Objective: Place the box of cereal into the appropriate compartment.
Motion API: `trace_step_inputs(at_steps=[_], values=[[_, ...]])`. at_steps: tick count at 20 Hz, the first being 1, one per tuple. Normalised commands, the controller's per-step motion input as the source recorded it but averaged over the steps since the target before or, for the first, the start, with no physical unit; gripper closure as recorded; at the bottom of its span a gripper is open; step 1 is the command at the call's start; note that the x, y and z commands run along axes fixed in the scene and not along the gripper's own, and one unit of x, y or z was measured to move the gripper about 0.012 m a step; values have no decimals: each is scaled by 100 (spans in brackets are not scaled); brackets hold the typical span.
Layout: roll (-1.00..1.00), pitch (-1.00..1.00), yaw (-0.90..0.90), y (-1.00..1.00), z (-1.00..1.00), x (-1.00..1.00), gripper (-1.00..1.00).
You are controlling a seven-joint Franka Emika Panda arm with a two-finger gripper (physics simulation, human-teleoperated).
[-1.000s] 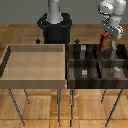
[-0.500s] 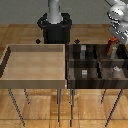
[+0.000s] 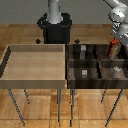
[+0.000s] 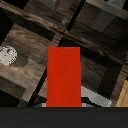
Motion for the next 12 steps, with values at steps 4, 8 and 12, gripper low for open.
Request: trace_step_inputs(at_steps=[4, 8, 12], values=[[0, 0, 0, 0, -100, 0, 100], [0, 0, 0, 0, -50, 0, -100], [0, 0, 0, 0, 0, 0, -100]])
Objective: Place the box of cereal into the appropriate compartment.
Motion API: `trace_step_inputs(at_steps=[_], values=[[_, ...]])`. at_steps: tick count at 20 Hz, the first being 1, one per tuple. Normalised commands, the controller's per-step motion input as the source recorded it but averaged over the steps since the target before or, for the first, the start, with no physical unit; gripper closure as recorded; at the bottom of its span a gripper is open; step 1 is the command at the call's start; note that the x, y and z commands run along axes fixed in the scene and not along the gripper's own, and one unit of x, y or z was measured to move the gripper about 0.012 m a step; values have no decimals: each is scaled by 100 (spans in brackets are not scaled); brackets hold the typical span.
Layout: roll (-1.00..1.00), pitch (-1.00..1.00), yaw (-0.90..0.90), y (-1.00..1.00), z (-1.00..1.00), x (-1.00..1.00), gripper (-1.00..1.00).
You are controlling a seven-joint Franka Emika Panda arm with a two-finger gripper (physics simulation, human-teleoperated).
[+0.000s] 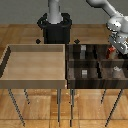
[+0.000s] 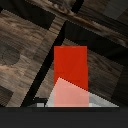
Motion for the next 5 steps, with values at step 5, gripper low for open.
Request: trace_step_inputs(at_steps=[5], values=[[0, 0, 0, 0, 0, 0, -100]])
